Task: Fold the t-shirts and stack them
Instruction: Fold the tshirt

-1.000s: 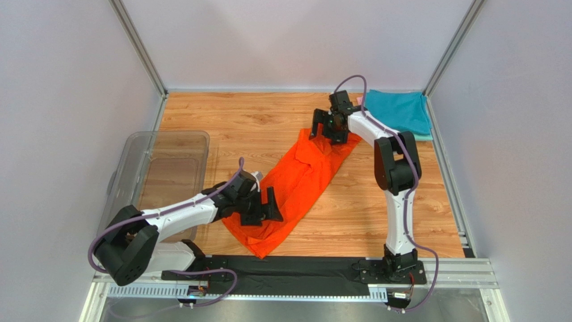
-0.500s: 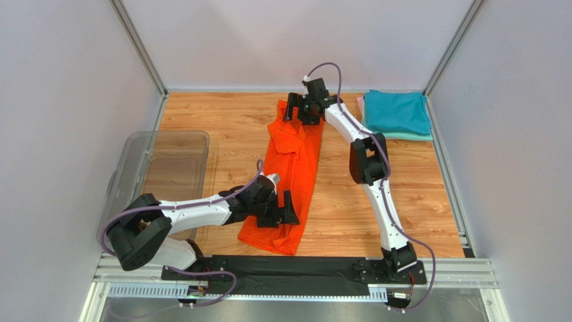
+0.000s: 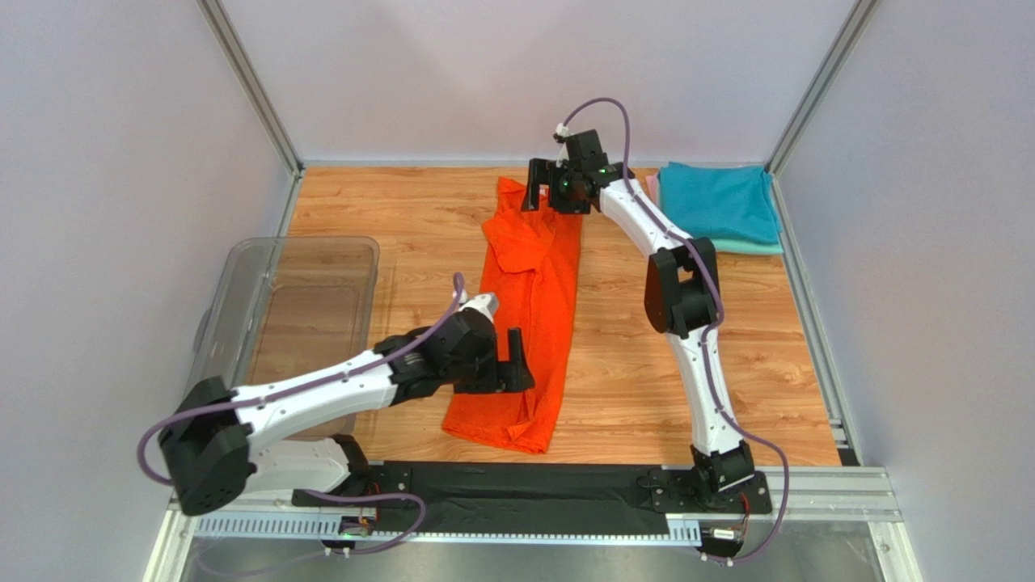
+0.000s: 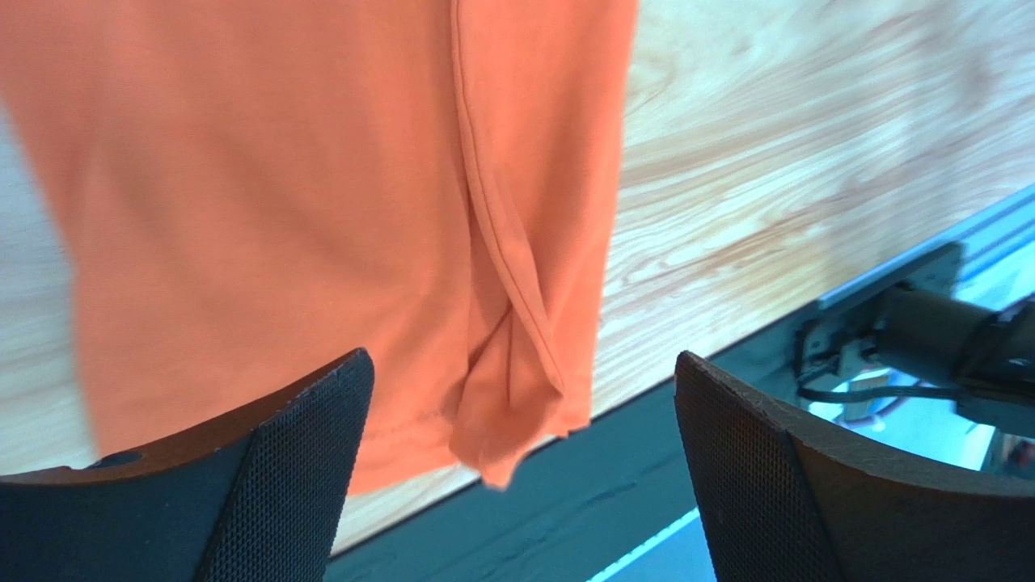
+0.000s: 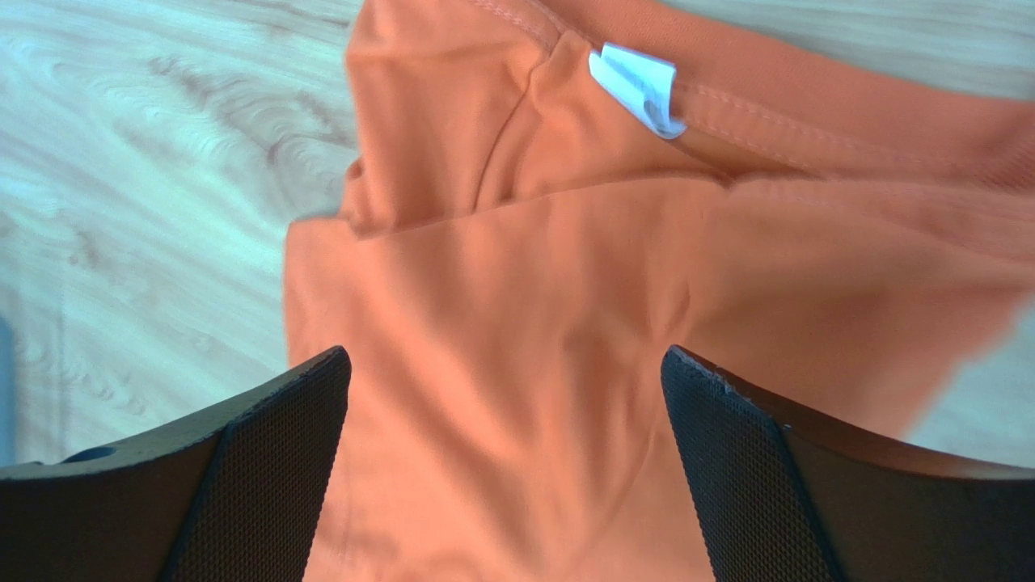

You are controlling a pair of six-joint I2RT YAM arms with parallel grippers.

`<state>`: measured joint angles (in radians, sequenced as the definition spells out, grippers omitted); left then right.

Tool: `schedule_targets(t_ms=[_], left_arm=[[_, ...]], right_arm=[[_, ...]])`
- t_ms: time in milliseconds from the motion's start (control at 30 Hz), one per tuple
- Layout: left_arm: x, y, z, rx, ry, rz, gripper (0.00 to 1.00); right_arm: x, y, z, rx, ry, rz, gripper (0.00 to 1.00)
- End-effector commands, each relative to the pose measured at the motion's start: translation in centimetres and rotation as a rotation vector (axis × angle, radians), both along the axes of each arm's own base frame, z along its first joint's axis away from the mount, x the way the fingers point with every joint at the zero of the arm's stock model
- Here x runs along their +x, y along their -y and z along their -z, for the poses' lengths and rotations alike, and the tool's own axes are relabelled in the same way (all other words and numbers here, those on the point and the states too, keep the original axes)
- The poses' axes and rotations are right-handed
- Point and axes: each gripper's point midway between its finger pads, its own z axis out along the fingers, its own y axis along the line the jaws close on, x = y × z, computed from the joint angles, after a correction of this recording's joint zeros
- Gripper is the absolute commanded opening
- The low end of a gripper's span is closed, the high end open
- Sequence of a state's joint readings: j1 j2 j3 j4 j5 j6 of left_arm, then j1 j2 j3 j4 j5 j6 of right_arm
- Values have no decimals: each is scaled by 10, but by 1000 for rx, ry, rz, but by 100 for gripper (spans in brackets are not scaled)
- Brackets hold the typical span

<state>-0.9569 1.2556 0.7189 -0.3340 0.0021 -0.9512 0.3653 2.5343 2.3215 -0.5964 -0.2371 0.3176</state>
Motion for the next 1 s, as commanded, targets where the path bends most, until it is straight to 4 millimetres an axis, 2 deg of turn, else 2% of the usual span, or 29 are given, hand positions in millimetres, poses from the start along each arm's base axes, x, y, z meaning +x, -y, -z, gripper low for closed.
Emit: schedule_targets(t_ms=[0, 33, 133, 167, 233, 267, 300, 367, 400, 467, 500, 533, 567, 700, 767, 967], left_arm=[[1, -32, -13, 65, 84, -53, 100], [-3, -42, -13, 66, 87, -70, 100], [-7, -69, -6, 97, 104, -138, 100], [-8, -76, -3, 106, 106, -158, 100], [-10, -96, 2, 128, 110, -219, 100], [-11, -102, 4, 130, 110, -233, 100], [-11, -109, 6, 133, 106, -252, 100], [-13, -115, 5, 108, 111, -257, 100], [-13, -118, 6, 108, 114, -254, 100], [-15, -124, 6, 108, 128, -253, 100], [-16, -126, 6, 104, 132, -252, 100], [-20, -125, 6, 81, 130, -239, 100], [-21, -124, 7, 68, 134, -229, 100], [-26, -123, 13, 28, 135, -216, 100], [-30, -119, 13, -9, 128, -202, 100], [-38, -110, 25, -84, 97, -183, 100]], right_arm=[[-13, 11, -118, 32, 166, 17, 100], [-30, 18, -126, 28, 149, 23, 100], [-71, 22, -124, 26, 86, 24, 100], [-102, 28, -115, 17, 51, 15, 100], [-140, 18, -102, 22, 8, -10, 100], [-175, 26, -84, 8, -21, -15, 100], [-198, 14, -78, 21, -37, -33, 100], [-231, 7, -64, 54, -48, -54, 100], [-269, 2, -47, 55, -97, -94, 100], [-299, -13, -43, 104, -115, -135, 100], [-331, -24, -36, 97, -129, -204, 100], [-345, -32, -37, 106, -135, -230, 100], [-368, -43, -35, 103, -146, -281, 100], [-409, -54, -34, 102, -151, -368, 100], [-423, -55, -26, 95, -178, -384, 100], [-450, -63, 1, 97, -252, -417, 100]])
